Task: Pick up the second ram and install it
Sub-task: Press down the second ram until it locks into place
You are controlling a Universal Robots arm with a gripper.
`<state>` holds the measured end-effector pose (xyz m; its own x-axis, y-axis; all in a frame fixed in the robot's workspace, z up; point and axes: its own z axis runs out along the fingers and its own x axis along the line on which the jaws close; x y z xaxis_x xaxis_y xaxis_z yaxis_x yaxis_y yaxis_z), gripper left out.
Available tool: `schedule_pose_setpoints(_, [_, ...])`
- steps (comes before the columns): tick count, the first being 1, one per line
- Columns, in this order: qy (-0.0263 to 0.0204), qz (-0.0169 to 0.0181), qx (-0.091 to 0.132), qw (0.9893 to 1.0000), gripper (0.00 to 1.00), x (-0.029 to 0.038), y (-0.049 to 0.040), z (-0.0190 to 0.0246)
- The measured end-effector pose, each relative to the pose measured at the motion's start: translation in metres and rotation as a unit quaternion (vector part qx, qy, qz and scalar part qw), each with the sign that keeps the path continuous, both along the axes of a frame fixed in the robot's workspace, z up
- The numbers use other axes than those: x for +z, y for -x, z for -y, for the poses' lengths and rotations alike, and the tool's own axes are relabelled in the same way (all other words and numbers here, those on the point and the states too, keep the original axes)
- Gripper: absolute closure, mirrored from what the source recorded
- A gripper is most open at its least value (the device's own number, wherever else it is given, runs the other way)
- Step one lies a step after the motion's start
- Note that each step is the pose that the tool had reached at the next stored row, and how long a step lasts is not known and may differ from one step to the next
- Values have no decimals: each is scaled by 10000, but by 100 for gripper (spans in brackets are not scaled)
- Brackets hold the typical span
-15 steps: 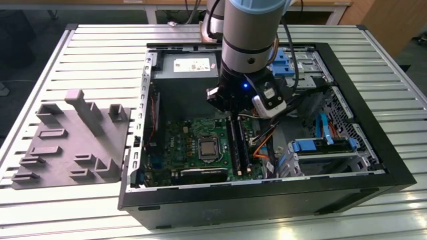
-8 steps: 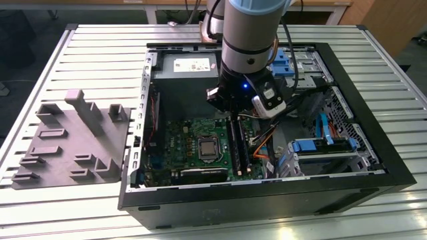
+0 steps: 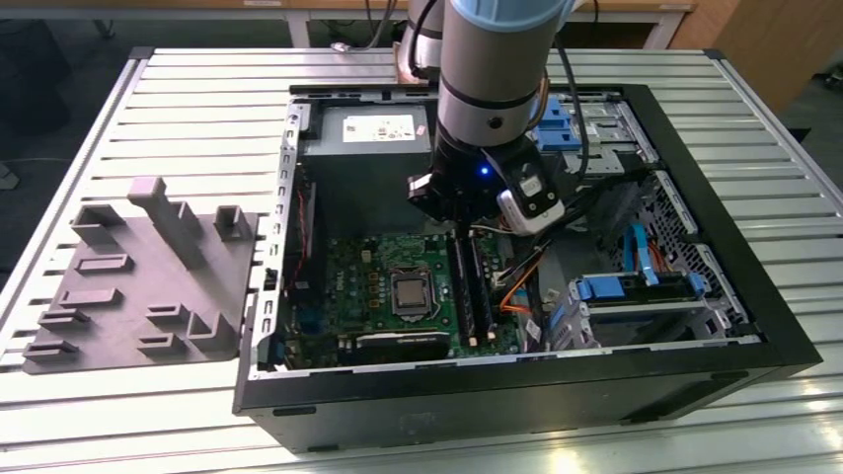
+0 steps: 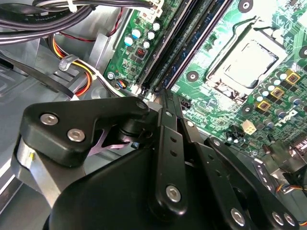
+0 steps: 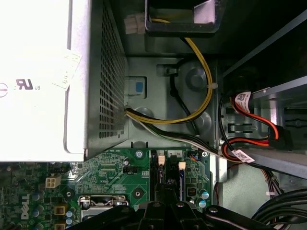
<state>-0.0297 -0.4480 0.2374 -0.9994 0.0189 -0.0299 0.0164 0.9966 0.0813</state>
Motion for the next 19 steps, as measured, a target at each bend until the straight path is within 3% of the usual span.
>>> schedule_pose_setpoints(7, [0,0,0,10000,89,-13,0,-1])
schedule_pose_setpoints(9, [0,0,0,10000,89,-65,0,-1])
schedule_pose_setpoints(19, [-3,1,0,10000,89,-100,0,-6])
